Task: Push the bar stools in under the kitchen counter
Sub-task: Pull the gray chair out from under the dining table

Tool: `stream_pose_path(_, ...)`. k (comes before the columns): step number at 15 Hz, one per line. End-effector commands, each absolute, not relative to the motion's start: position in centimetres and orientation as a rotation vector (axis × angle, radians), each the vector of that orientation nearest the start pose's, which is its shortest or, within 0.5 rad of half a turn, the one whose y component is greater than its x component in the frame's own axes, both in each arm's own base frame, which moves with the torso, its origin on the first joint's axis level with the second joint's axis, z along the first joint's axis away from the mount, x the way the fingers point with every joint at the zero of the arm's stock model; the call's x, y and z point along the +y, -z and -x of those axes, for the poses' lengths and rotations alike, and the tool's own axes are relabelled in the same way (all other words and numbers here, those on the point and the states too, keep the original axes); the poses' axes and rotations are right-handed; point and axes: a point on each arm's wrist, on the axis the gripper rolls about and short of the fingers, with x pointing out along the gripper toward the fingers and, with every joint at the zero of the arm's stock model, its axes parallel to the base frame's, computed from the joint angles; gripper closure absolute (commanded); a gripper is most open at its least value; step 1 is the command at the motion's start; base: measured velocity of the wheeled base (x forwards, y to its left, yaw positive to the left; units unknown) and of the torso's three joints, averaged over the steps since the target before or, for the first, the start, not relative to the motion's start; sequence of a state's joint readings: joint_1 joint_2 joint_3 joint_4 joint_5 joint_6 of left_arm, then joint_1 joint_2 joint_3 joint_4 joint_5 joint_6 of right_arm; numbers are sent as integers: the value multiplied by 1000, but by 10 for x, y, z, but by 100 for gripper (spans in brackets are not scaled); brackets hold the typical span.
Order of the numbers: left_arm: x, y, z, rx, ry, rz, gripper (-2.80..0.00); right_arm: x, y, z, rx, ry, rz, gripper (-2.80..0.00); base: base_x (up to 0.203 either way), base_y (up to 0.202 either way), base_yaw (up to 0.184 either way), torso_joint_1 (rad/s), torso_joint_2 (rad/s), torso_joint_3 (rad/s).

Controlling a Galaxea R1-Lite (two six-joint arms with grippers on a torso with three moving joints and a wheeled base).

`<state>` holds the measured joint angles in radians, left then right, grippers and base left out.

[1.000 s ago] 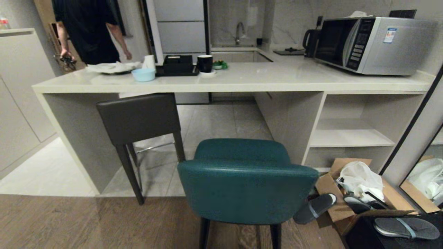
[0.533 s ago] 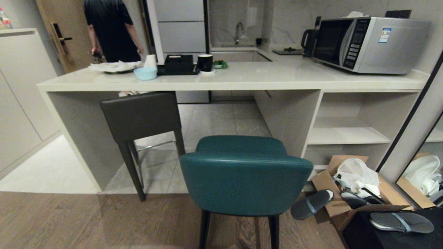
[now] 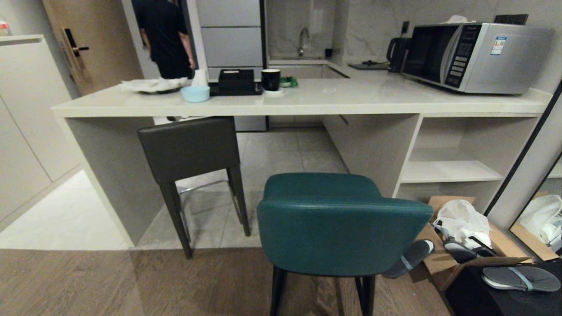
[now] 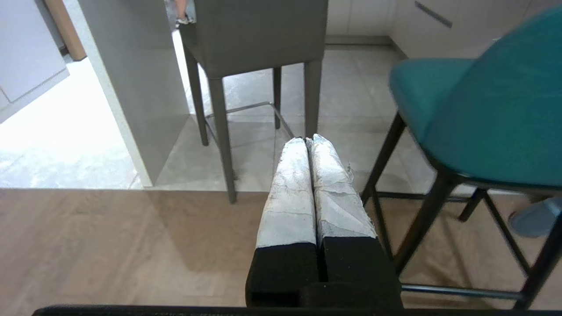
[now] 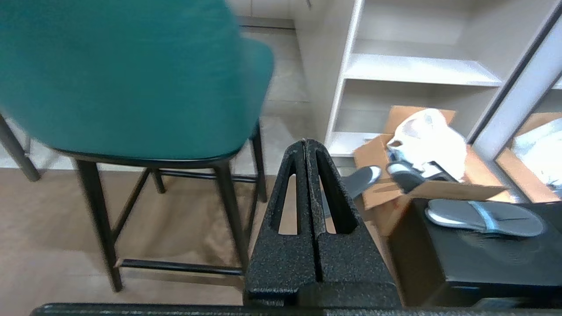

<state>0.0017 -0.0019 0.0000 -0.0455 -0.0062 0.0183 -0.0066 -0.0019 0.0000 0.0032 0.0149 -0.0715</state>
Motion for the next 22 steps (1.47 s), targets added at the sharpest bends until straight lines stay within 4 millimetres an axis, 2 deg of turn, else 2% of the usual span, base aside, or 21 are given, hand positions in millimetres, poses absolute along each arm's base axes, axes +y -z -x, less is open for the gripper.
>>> stream_pose_path(1,0,-75,22,-29,4,-19,0,0,-75,23,3,-9,71,0,0,200,-4,7,6,-2)
stream_pose_path(22,0,-75,22,-29,-2,-11,0,0,-75,23,2,-2,43,0,0,198,-2,3,2,2)
